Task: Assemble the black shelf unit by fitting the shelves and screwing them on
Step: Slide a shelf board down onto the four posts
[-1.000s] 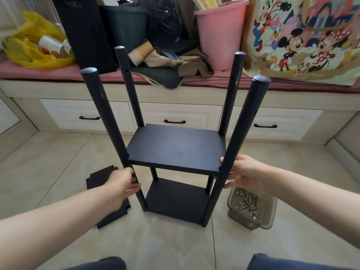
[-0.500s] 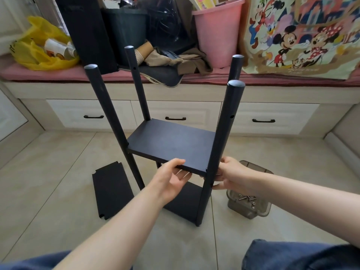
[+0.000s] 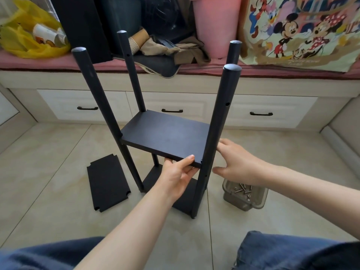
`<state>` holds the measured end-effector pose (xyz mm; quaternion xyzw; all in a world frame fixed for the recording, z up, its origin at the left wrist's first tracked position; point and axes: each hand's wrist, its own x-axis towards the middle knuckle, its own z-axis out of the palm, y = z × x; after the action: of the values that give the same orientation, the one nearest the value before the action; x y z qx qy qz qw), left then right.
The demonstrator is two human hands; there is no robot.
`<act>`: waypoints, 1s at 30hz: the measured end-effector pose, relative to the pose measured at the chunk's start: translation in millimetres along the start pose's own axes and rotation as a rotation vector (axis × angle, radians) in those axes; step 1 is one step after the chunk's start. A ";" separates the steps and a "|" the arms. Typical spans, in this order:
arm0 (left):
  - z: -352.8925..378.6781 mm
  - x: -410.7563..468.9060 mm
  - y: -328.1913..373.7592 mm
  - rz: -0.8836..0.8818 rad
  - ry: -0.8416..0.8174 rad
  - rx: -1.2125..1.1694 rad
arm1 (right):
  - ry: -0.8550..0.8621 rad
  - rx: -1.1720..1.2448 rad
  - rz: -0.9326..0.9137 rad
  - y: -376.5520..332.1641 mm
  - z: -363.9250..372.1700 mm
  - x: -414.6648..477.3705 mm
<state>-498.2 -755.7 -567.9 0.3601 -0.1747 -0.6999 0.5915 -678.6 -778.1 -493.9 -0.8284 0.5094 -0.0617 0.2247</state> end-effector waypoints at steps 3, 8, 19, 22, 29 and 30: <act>-1.6 2.0 -1.3 0.011 -0.017 -0.011 | 0.070 0.000 -0.095 -2.2 -1.1 -1.1; -5.4 5.9 -0.6 0.006 -0.025 -0.020 | 0.053 0.066 -0.110 -0.5 -6.3 -4.7; -11.1 5.6 -0.8 0.007 -0.030 0.026 | 0.032 0.186 -0.148 -3.1 -5.1 -0.4; -13.6 5.7 -3.2 0.001 -0.022 0.023 | 0.002 0.197 -0.153 0.0 -4.0 1.0; -16.1 3.9 -5.7 -0.006 -0.025 0.037 | 0.014 0.220 -0.138 -3.5 -1.6 2.3; -16.3 3.7 -5.8 -0.003 -0.033 0.034 | 0.018 0.230 -0.142 -2.7 -1.1 2.1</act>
<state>-490.9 -754.9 -584.1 0.3588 -0.1959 -0.7037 0.5811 -675.8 -779.2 -492.0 -0.8305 0.4411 -0.1430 0.3086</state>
